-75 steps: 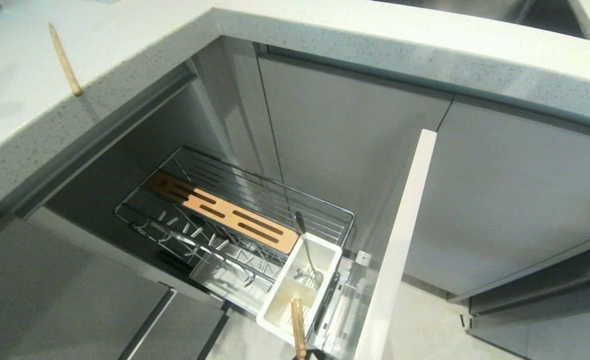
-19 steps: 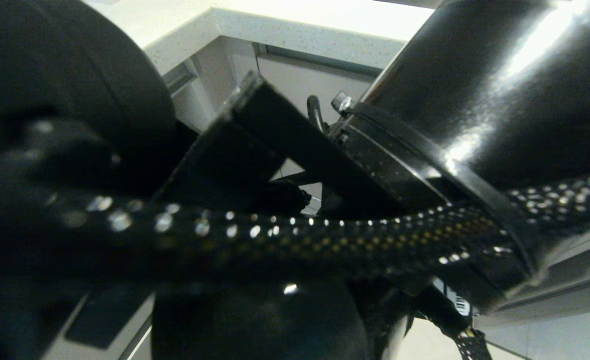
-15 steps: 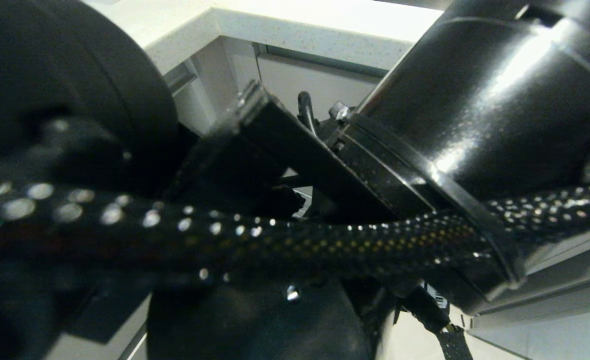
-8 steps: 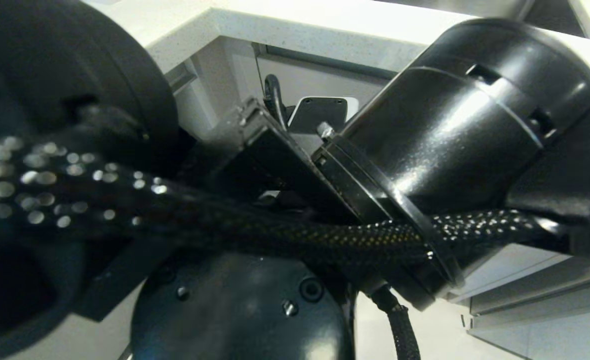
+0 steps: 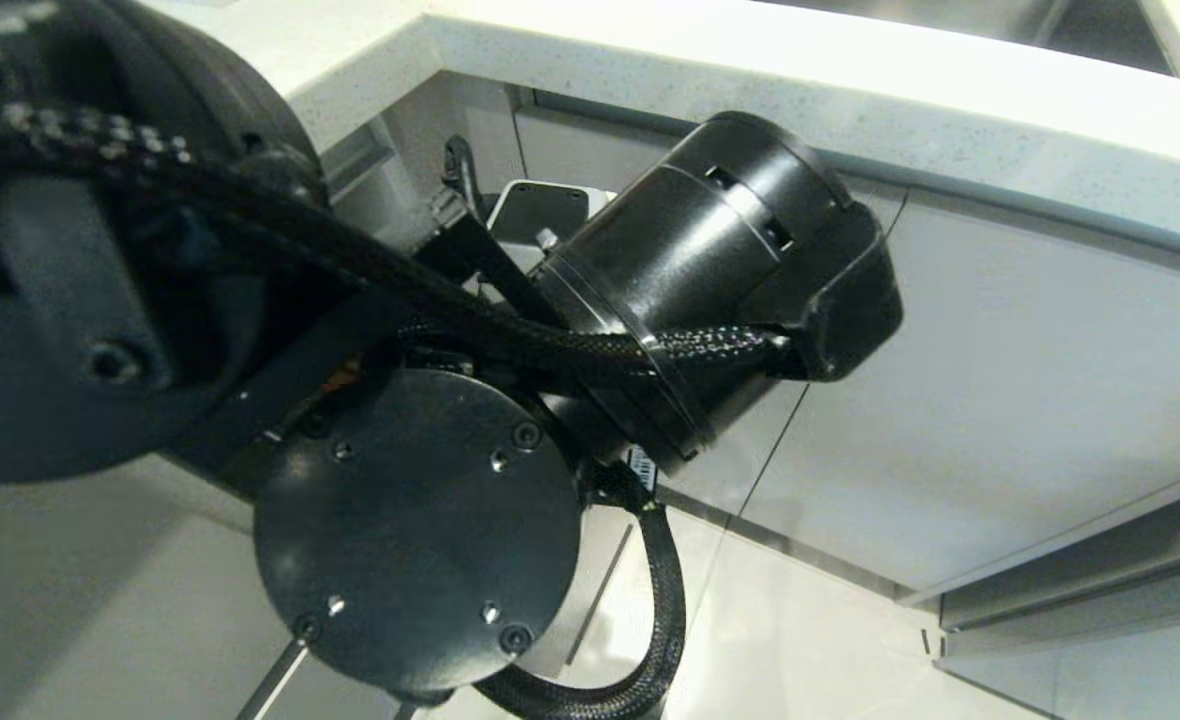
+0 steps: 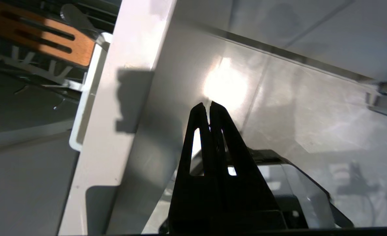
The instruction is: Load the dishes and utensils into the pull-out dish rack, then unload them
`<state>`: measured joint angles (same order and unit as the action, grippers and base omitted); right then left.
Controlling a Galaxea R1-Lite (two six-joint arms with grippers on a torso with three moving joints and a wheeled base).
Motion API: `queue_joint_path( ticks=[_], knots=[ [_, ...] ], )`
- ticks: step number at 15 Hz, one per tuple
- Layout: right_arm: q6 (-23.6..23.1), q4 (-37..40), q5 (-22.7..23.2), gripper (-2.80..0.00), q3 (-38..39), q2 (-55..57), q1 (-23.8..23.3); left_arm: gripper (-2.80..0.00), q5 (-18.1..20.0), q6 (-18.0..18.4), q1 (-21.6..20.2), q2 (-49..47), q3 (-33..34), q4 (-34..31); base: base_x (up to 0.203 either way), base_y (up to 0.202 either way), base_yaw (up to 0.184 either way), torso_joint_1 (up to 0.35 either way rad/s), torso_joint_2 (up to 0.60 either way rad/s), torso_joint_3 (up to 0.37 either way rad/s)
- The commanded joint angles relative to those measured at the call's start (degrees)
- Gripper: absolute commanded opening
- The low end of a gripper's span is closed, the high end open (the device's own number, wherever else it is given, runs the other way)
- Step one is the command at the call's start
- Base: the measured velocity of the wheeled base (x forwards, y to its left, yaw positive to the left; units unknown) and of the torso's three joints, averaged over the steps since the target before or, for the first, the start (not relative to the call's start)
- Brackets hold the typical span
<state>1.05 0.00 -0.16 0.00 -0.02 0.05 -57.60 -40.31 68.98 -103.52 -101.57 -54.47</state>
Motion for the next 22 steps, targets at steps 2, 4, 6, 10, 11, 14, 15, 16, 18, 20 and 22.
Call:
queue_joint_path(
  ticks=[2,4,6,10,11,14,15,16,18,20,22],
  knots=[
    [0.0,0.0,0.0,-2.8,0.1,0.0,0.0,-2.8,-1.4,-0.1,-3.8,1.3,0.2,-1.7,0.0,0.0,0.0,0.0,0.0,0.0],
    [0.0,0.0,0.0,-2.8,0.1,0.0,0.0,-2.8,-3.9,0.0,-8.0,1.6,0.1,-3.3,0.0,0.0,0.0,0.0,0.0,0.0],
    [0.0,0.0,0.0,-2.8,0.1,0.0,0.0,-2.8,-5.0,0.0,-11.0,2.2,-0.2,-4.1,0.0,0.0,0.0,0.0,0.0,0.0],
    [0.0,0.0,0.0,-2.8,0.1,0.0,0.0,-2.8,-7.3,0.7,-16.8,3.5,-1.0,-4.1,0.0,0.0,0.0,0.0,0.0,0.0],
    [0.0,0.0,0.0,-2.8,0.1,0.0,0.0,-2.8,-7.5,0.8,-17.0,4.1,-1.6,-4.1,0.0,0.0,0.0,0.0,0.0,0.0],
    [0.0,0.0,0.0,-2.8,0.1,0.0,0.0,-2.8,-7.5,0.8,-15.5,4.6,-1.6,-4.2,0.0,0.0,0.0,0.0,0.0,0.0],
    [0.0,0.0,0.0,-2.8,0.1,0.0,0.0,-2.8,-7.4,0.8,-14.3,4.6,-1.5,-4.2,0.0,0.0,0.0,0.0,0.0,0.0],
    [0.0,0.0,0.0,-2.8,0.1,0.0,0.0,-2.8,-7.4,0.8,-13.2,4.7,-1.5,-4.2,0.0,0.0,0.0,0.0,0.0,0.0],
    [0.0,0.0,0.0,-2.8,0.1,0.0,0.0,-2.8,-7.4,0.8,-12.3,5.4,-1.8,-4.0,0.0,0.0,0.0,0.0,0.0,0.0],
    [0.0,0.0,0.0,-2.8,0.1,0.0,0.0,-2.8,-7.1,1.1,-11.7,8.1,-3.3,-3.7,0.0,0.0,0.0,0.0,0.0,0.0],
    [0.0,0.0,0.0,-2.8,0.1,0.0,0.0,-2.8,-6.3,1.2,-10.7,12.6,-5.8,-3.4,0.0,0.0,0.0,0.0,0.0,0.0]
  ],
)
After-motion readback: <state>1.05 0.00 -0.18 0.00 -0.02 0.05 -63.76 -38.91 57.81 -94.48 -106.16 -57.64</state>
